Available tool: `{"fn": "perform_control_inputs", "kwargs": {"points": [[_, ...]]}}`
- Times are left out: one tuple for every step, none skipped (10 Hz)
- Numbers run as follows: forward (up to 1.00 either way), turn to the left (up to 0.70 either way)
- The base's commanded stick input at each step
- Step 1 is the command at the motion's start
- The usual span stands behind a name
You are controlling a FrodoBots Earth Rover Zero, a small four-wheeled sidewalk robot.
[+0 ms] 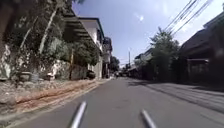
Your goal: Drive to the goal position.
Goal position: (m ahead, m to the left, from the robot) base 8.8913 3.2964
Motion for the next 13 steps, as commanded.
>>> {"fn": "perform_control_inputs", "kwargs": {"points": [[1.00, 0.00], [1.00, 0.00], [1.00, 0.00], [1.00, 0.00], [1.00, 0.00], [1.00, 0.00], [1.00, 0.00], [1.00, 0.00], [1.00, 0.00], [1.00, 0.00], [1.00, -0.07], [1.00, -0.36], [1.00, -0.36]]}}
